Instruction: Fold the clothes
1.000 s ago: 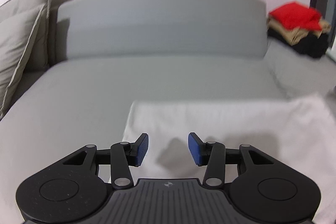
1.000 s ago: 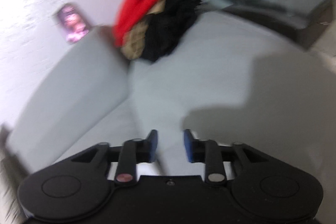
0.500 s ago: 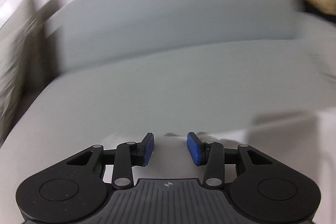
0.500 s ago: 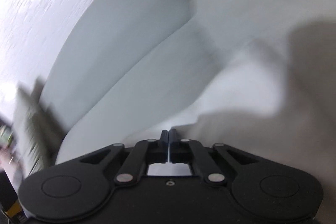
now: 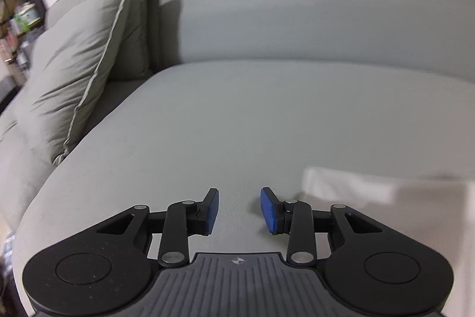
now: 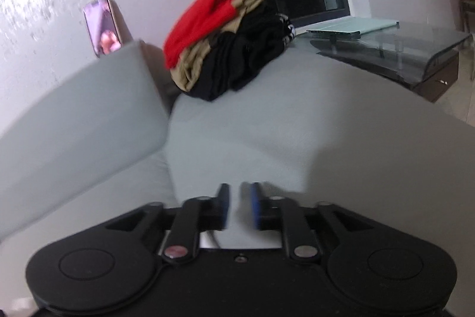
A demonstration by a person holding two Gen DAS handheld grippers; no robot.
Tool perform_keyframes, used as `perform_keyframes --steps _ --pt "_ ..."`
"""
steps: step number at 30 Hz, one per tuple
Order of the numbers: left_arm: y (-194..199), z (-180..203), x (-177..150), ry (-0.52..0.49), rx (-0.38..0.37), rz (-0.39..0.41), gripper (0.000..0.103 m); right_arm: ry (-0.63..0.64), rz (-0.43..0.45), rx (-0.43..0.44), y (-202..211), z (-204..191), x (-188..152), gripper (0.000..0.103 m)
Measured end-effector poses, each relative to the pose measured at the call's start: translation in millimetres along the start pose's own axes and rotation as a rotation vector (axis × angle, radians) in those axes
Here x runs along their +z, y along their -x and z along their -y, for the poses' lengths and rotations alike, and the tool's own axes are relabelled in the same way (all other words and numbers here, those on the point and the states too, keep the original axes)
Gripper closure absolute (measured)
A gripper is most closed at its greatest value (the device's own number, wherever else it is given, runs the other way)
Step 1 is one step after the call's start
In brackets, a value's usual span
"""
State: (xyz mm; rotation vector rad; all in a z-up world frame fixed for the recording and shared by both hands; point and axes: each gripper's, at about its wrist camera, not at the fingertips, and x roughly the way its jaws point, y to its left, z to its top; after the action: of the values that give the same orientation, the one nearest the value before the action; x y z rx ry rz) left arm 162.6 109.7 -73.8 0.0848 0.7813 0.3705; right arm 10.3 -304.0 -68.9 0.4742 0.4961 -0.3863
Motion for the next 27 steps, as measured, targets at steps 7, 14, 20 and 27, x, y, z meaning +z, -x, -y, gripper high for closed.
perform_keyframes --steps 7,14,20,27 --pt "51 23 -41 -0.205 -0.141 0.036 0.055 0.138 -0.185 0.157 33 -39 -21 0.064" --pt "34 27 -64 -0.432 0.118 -0.160 0.051 0.445 -0.465 0.133 25 -68 -74 0.053" --pt "72 -19 -74 -0.374 0.085 -0.126 0.051 0.357 -0.533 0.003 58 -14 -50 0.050" --pt "141 -35 -96 -0.236 -0.133 0.011 0.051 0.145 -0.433 0.183 119 13 -30 0.038"
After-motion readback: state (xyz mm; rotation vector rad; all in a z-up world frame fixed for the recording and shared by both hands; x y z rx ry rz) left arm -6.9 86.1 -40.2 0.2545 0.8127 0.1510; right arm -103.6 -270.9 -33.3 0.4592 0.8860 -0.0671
